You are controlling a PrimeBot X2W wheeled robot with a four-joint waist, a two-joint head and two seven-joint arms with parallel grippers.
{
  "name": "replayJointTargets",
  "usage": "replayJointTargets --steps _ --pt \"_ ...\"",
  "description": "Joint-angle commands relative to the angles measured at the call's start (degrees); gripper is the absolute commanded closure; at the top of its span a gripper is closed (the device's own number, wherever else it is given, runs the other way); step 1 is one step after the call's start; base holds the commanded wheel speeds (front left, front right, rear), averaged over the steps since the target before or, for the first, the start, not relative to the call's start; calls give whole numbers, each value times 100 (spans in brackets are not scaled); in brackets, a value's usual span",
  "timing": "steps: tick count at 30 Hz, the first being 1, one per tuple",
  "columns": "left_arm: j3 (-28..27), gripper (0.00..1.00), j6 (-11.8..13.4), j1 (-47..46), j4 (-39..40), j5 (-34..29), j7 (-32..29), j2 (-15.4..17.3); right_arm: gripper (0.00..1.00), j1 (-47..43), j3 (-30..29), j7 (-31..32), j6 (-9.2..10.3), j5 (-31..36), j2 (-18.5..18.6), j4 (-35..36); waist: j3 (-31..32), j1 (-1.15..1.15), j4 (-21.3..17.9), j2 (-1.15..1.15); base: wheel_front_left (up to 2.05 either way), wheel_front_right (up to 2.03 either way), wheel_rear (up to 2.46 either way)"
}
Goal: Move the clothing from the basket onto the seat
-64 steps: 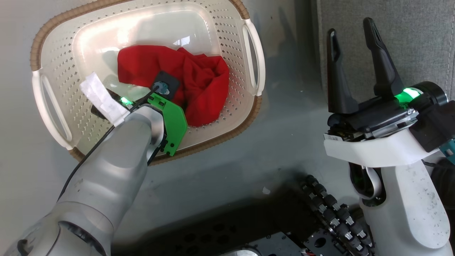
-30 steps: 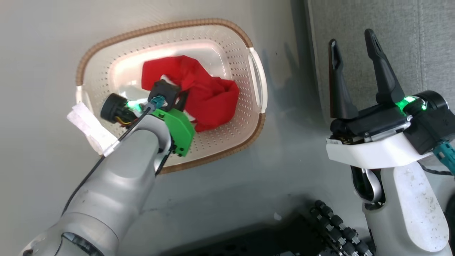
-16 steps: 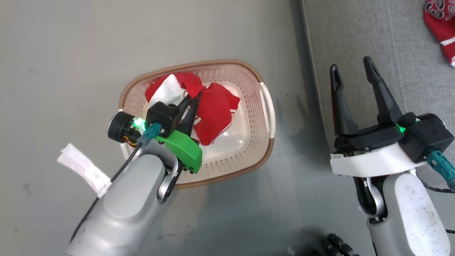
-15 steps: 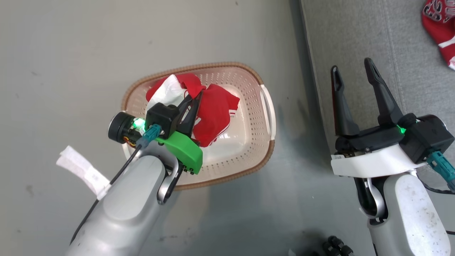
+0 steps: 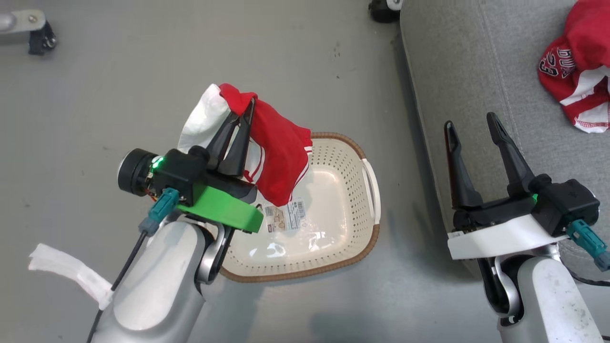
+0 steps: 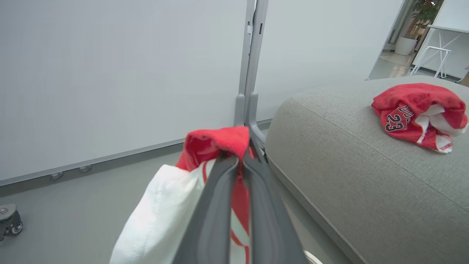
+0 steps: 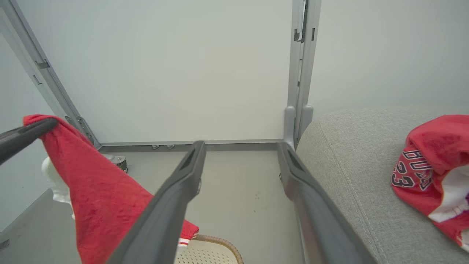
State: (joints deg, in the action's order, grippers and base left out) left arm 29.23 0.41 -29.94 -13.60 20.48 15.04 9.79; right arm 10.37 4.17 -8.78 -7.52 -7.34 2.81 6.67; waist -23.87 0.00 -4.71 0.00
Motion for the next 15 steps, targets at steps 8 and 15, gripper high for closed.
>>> replayJointTargets --steps 8,15 --pt "-464 100 -67 437 923 -241 18 -132 0 -328 63 162 6 45 15 46 781 0 222 0 0 0 0" --pt "-640 100 -119 868 1496 -416 19 -214 0 -524 155 308 6 44 15 69 1159 0 234 0 0 0 0"
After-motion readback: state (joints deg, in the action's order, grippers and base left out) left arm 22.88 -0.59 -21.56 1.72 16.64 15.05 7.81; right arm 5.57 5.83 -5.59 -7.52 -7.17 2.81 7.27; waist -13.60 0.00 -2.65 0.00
